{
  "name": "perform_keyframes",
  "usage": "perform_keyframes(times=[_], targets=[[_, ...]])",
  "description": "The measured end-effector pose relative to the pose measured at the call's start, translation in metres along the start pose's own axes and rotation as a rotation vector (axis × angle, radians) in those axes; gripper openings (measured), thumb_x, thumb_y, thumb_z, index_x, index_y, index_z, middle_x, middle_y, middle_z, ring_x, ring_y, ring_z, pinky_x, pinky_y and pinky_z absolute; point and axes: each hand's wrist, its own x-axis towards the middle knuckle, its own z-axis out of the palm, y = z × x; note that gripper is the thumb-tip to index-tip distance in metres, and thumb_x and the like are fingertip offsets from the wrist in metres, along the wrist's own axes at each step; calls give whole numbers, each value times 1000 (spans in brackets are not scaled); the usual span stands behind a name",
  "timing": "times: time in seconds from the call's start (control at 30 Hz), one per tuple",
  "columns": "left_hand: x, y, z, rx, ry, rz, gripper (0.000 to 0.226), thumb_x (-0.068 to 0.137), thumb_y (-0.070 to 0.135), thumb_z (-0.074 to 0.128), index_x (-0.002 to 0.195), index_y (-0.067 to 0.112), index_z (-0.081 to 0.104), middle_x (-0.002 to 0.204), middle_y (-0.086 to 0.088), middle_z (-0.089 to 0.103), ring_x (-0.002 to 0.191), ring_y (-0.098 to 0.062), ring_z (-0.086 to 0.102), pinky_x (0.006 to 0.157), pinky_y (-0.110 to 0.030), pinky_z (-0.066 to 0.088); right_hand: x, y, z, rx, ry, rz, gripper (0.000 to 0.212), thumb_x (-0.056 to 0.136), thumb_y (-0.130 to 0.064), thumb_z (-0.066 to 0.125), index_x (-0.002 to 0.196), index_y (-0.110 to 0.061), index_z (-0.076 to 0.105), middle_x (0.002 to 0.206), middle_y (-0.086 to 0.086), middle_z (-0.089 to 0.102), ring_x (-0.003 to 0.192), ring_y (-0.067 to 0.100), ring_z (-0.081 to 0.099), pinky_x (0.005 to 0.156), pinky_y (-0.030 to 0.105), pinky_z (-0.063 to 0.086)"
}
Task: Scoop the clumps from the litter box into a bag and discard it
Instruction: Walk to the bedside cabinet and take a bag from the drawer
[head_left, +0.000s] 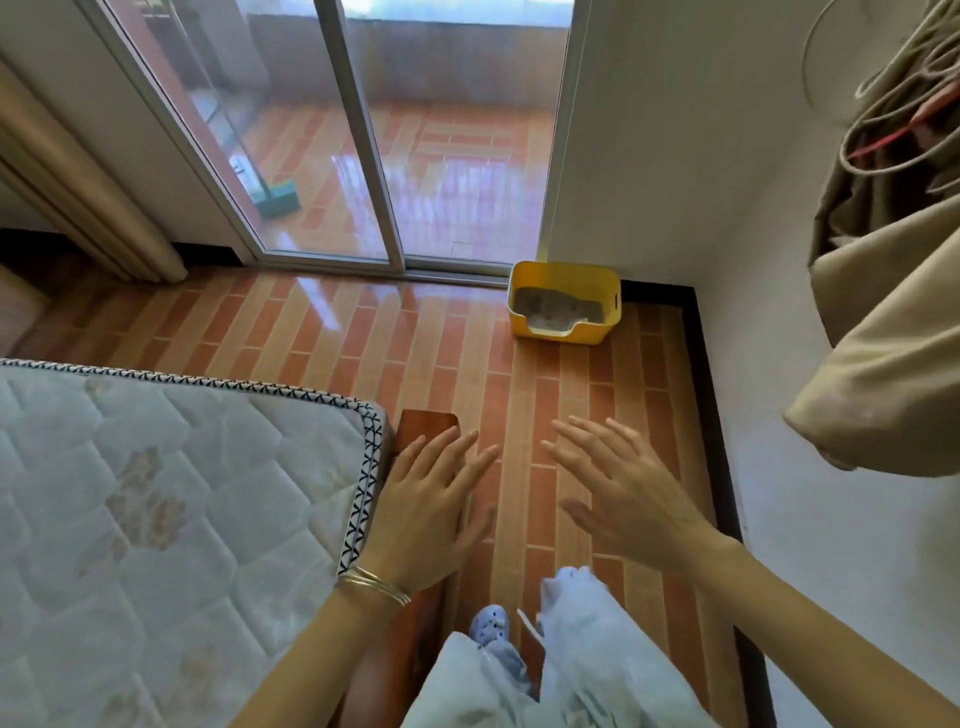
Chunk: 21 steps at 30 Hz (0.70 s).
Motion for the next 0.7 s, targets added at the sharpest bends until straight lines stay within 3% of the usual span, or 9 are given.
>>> perform_keyframes(times=[0.27, 0.5, 0.7], targets=[[98, -24, 32, -2, -19, -118, 50, 88, 46, 43, 135, 28, 47, 137, 4, 50, 132, -16, 39, 110, -38, 26, 76, 101, 19, 8, -99, -85, 53, 94, -51, 27, 137, -22, 37, 139, 3, 48, 128, 23, 45, 102, 47, 40], [224, -27, 30, -32, 52, -202, 51, 87, 46, 43, 134, 26, 48, 134, 3, 53, 128, -16, 43, 106, -36, 28, 176, 209, -11, 52, -97, -220, 53, 91, -47, 37, 137, -21, 38, 138, 3, 49, 129, 23, 45, 103, 46, 39], [278, -43, 33, -23, 55, -327, 52, 88, 44, 44, 136, 27, 44, 136, 3, 50, 130, -16, 41, 106, -43, 34, 240, 265, -17, 53, -132, -355, 53, 91, -45, 38, 138, -20, 38, 139, 3, 48, 130, 23, 44, 104, 47, 38]])
